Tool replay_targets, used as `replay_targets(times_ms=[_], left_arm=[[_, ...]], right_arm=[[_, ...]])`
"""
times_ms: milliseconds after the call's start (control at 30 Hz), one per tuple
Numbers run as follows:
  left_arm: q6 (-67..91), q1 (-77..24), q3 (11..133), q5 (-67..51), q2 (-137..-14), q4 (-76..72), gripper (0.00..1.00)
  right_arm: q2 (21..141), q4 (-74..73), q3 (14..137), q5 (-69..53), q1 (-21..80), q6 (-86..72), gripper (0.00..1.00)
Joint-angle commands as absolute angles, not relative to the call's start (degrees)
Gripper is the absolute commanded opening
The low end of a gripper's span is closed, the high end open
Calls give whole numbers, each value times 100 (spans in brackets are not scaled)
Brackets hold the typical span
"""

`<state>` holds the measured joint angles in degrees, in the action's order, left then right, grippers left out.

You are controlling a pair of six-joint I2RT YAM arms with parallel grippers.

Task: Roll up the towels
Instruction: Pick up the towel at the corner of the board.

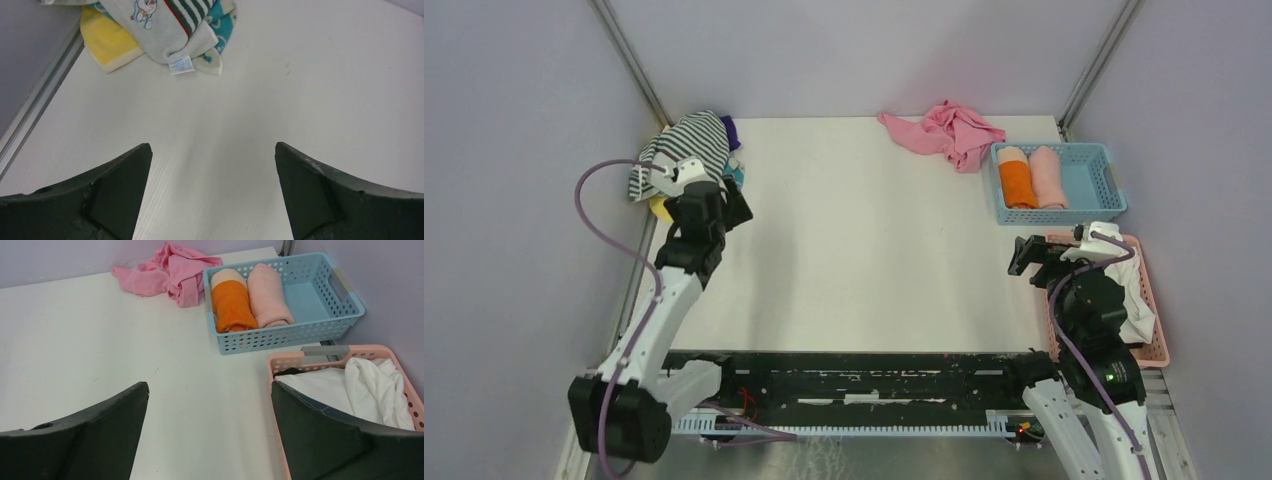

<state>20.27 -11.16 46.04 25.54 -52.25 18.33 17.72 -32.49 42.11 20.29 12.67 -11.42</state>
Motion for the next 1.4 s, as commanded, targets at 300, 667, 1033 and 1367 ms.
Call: replay_targets(times_ms=[300,667,1033,1367], left_arm=[[2887,899,6815,1404,-9316,1004,92],[2272,966,9027,1122,-11861,1709,74],[1780,956,9382,1066,-11481,2090,26],[1551,934,9317,1088,-10170,2108,20]], right_arm=[[1599,-2890,4097,1699,1537,-889,100],[1857,-2951,4104,1578,1564,-846,100],[1896,-2979,4109,1582,1569,-825,100],[1819,-2979,4113,1556,1564,-835,100]])
